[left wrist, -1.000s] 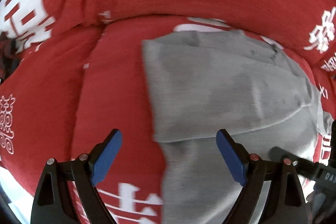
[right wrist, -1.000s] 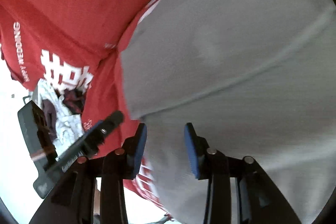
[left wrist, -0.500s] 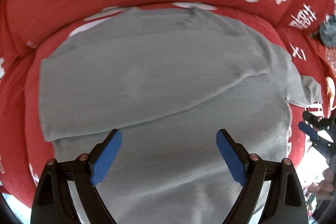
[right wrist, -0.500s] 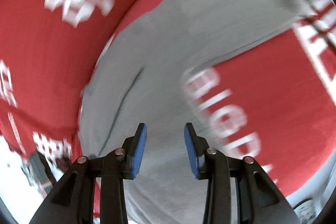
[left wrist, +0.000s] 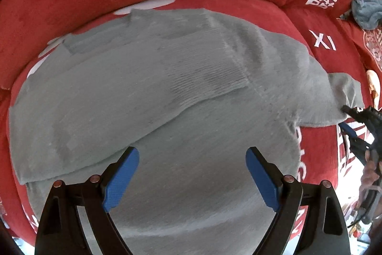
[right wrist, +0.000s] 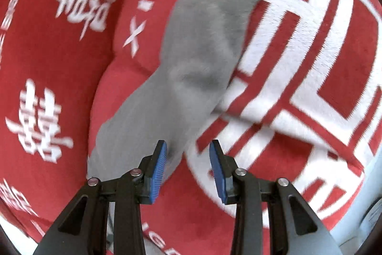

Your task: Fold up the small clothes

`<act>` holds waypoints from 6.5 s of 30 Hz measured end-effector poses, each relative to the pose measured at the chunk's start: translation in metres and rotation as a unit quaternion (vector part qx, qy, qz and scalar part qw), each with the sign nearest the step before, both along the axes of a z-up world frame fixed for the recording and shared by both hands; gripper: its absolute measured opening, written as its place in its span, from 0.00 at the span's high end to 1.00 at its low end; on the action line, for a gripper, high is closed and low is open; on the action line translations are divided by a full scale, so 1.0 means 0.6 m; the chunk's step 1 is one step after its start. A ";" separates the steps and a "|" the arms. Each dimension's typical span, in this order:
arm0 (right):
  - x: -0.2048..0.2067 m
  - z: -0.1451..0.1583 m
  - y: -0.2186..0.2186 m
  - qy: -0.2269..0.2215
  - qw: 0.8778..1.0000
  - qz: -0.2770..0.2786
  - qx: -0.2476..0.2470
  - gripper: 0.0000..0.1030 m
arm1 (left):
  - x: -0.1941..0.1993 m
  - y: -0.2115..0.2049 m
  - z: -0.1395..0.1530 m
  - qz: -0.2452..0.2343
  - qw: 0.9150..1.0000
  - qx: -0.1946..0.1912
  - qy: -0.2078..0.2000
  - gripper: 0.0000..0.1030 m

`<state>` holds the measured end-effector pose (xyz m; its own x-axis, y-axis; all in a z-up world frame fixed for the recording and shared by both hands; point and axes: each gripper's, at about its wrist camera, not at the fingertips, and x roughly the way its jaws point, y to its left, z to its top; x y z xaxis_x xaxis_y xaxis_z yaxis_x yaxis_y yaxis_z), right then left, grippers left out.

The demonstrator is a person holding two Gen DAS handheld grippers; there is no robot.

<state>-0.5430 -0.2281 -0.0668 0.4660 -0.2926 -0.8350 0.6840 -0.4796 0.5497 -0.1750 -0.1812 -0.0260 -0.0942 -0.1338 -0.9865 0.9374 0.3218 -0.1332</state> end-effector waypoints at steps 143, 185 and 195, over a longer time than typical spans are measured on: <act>0.470 0.107 0.079 0.157 0.892 0.423 -0.017 0.93 | 0.280 0.228 0.019 0.139 0.987 0.042 -0.075 0.15; 0.483 0.090 0.129 0.082 0.860 0.503 0.024 0.57 | 0.165 0.279 0.027 0.193 0.974 0.091 -0.072 0.00; 0.489 0.107 0.208 0.086 0.862 0.499 0.007 0.52 | 0.154 0.365 0.026 0.179 0.980 0.070 -0.044 0.00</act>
<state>-0.2498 -0.1033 -0.0024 0.3499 0.1930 -0.9167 0.8302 0.3894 0.3989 -0.0827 0.0376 -0.0105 0.0204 -0.0051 -0.9998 0.7674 0.6411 0.0124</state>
